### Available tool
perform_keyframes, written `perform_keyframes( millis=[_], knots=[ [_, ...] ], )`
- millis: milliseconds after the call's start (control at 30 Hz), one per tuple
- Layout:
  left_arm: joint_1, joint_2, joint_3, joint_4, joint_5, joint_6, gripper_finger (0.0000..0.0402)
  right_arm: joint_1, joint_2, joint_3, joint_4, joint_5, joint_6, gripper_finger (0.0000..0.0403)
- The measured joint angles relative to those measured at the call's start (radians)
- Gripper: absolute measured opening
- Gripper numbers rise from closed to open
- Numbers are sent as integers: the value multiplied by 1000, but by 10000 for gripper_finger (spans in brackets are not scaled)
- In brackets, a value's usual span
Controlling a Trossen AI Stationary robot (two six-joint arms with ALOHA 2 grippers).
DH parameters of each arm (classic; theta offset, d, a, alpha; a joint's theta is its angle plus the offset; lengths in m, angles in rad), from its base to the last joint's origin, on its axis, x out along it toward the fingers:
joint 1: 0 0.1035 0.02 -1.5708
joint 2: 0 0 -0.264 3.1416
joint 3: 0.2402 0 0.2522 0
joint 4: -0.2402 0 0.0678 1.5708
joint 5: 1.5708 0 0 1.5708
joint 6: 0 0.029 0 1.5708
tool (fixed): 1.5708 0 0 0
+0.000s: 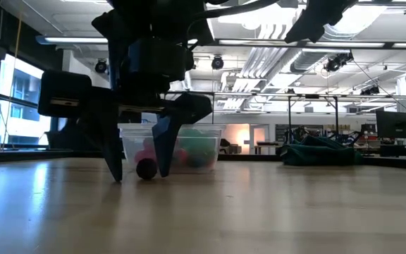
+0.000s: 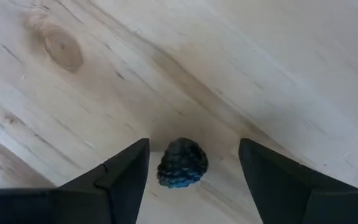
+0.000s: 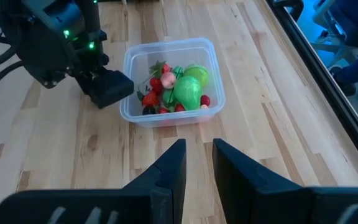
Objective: Pick and placing Produce into tupperware
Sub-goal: Put the blackberry into the transparent container
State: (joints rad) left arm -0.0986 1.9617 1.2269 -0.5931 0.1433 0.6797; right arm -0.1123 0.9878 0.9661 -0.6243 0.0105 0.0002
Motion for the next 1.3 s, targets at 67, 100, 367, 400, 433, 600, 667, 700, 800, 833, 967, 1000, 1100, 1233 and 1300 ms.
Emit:
perform_keyframes(
  millis=[67,100,367,400,433,600,667,700,800,833,967,1000,1100,1233,1300],
  knots=[
    [0,0,-1,-2,4,0,228,0,0,0,0,0,0,68],
    [-1,0,-1,-3,5,0,221,0,0,0,0,0,0,68],
    [0,1,-1,-11,12,27,160,0,0,0,0,0,0,68],
    [0,1,-1,-11,11,27,154,0,0,0,0,0,0,68],
    [0,1,-1,-11,9,27,150,0,0,0,0,0,0,68],
    [0,1,-1,-12,1,28,141,0,0,0,0,0,0,68],
    [0,1,-1,-12,-8,36,141,0,0,0,0,0,0,68],
    [0,1,-1,-12,-15,45,142,0,0,0,0,0,0,68],
    [-1,0,-1,-11,-36,69,145,0,0,0,0,0,0,68],
    [-1,0,-1,-11,-42,81,146,0,0,0,0,0,0,68],
    [-1,0,0,-12,-49,134,147,0,0,0,0,0,0,68],
    [-1,0,0,-13,-49,147,147,0,0,0,0,0,0,68],
    [-1,0,0,-21,-52,183,148,0,0,0,0,0,0,68],
    [0,0,1,-33,-58,230,148,0,0,0,0,0,0,68],
    [0,0,1,-36,-58,243,148,0,0,0,0,0,0,68]
  ],
)
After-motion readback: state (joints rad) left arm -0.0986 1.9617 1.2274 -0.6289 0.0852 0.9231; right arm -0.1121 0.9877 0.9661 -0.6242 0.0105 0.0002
